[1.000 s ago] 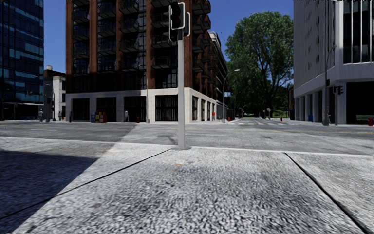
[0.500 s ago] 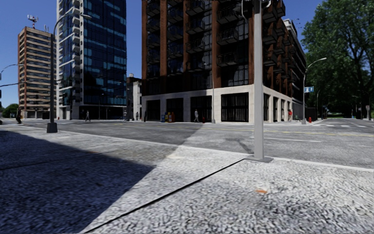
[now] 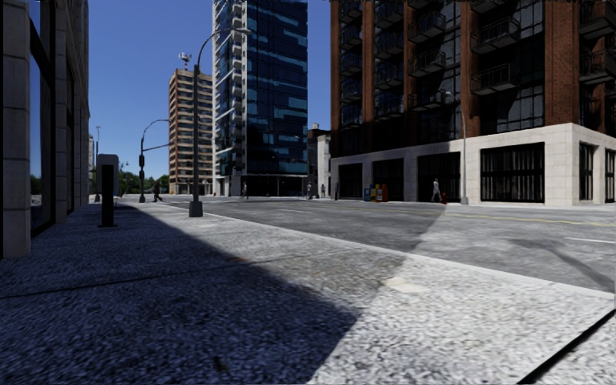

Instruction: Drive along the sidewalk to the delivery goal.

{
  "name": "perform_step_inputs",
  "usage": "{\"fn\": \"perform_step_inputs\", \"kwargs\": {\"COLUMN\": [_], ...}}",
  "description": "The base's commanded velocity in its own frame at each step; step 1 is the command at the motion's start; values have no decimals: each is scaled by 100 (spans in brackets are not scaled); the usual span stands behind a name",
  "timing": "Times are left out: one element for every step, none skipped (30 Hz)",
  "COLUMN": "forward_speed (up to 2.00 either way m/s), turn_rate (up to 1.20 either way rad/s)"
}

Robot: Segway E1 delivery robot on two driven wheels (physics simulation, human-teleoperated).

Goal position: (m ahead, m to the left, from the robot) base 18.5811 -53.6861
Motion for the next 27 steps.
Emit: {"fn": "perform_step_inputs", "kwargs": {"forward_speed": [200,200,200,200,200,200,200,200,200,200,200,200,200,200,200,200,200,200,200,200,200,200,200,200,200,200,200], "turn_rate": [76,76,76,75,75,75,75,75,74,72,72,69,67,67,67,67,67,64,64,59,52,0,0,0,0,0,0]}}
